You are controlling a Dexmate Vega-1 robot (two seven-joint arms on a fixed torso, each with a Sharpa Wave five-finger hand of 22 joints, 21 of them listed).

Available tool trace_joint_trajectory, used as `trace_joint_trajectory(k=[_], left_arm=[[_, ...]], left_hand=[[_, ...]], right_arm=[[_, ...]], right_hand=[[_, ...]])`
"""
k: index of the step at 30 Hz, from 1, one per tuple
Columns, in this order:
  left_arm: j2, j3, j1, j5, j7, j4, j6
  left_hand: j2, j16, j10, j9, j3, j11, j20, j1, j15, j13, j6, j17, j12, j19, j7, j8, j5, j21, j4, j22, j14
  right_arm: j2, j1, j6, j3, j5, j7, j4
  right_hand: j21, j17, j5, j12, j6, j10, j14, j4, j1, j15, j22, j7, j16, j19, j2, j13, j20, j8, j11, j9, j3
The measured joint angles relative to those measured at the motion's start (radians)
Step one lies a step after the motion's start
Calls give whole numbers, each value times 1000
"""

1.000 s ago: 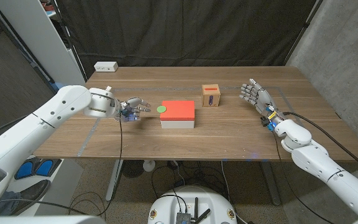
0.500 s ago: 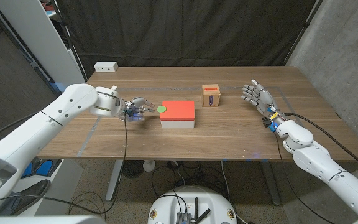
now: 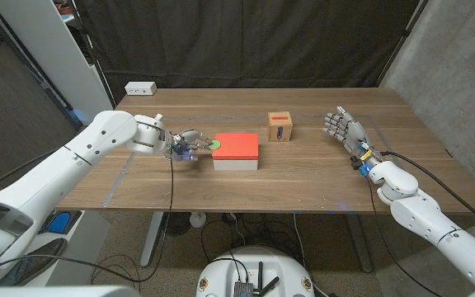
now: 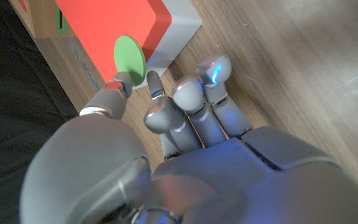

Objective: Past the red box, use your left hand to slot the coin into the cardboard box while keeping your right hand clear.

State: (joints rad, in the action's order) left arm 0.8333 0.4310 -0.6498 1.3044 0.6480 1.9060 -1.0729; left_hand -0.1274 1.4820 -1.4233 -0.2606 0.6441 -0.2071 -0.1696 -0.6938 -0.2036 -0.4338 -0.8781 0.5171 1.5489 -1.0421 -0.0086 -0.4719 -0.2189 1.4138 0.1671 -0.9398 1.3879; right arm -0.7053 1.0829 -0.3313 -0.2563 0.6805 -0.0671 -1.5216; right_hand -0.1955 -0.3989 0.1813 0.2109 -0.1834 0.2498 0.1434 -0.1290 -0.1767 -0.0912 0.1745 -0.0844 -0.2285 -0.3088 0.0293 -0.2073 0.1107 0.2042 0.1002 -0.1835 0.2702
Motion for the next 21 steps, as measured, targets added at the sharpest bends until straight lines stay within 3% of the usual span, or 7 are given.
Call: trace_joint_trajectory(k=[21], left_arm=[[-31, -8, -11, -29, -1, 3, -8]], left_hand=[[3, -16, 0, 15, -4, 0, -2, 2, 0, 3, 0, 5, -7, 2, 0, -20, 0, 0, 4, 11, 0]], right_arm=[[8, 16, -20, 10, 9, -2, 11]], right_hand=[[0, 0, 0, 0, -9, 0, 0, -3, 0, 0, 0, -1, 0, 0, 0, 0, 0, 0, 0, -5, -3]])
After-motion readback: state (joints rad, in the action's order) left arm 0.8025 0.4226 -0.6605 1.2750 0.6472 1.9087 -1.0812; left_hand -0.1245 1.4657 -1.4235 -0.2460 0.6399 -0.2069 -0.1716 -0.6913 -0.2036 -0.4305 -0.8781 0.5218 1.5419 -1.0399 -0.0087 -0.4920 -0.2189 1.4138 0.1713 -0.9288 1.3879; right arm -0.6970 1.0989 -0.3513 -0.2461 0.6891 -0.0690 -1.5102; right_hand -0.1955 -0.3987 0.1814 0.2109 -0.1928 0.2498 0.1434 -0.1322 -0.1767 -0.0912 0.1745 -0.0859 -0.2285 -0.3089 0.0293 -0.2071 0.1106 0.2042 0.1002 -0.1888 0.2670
